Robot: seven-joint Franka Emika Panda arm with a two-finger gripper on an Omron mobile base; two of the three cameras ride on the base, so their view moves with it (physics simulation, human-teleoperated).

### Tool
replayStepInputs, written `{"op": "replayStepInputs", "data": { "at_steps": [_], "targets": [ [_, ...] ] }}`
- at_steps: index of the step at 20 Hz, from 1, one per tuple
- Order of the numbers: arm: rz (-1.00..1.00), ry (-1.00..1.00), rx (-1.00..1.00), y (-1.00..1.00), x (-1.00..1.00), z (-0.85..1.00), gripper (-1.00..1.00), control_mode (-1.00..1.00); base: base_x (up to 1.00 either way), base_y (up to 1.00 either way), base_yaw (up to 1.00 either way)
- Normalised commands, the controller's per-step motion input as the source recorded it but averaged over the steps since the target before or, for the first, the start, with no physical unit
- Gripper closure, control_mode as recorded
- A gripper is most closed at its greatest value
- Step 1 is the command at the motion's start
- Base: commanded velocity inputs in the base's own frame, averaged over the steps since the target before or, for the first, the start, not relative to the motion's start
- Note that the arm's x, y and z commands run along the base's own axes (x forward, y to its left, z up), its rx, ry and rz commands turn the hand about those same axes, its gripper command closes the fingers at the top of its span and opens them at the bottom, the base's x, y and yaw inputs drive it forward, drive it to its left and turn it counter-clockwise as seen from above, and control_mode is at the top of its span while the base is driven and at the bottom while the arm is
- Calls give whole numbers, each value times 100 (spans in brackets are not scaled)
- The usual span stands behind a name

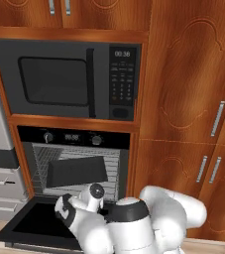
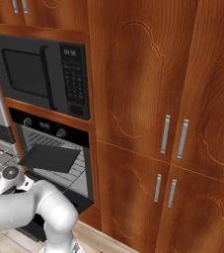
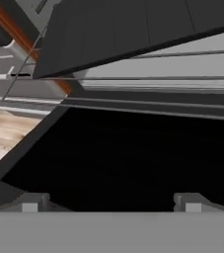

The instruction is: Take the baked cake out of the oven and place it on the plate for cooling. Then close the oven door.

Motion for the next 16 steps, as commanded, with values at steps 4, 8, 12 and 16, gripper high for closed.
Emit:
{"op": "replayStepInputs", "data": {
  "at_steps": [4, 8, 12, 16],
  "targets": [
    [-1, -7, 2, 0, 36, -7, -100, -100, 0, 0, 0],
    [0, -5, 0, 4, 40, -3, -100, -100, 0, 0, 0],
    [0, -12, 0, 23, 33, -6, -100, -100, 0, 0, 0],
    [-5, -10, 0, 46, 11, -14, -100, -100, 0, 0, 0]
  ]
}}
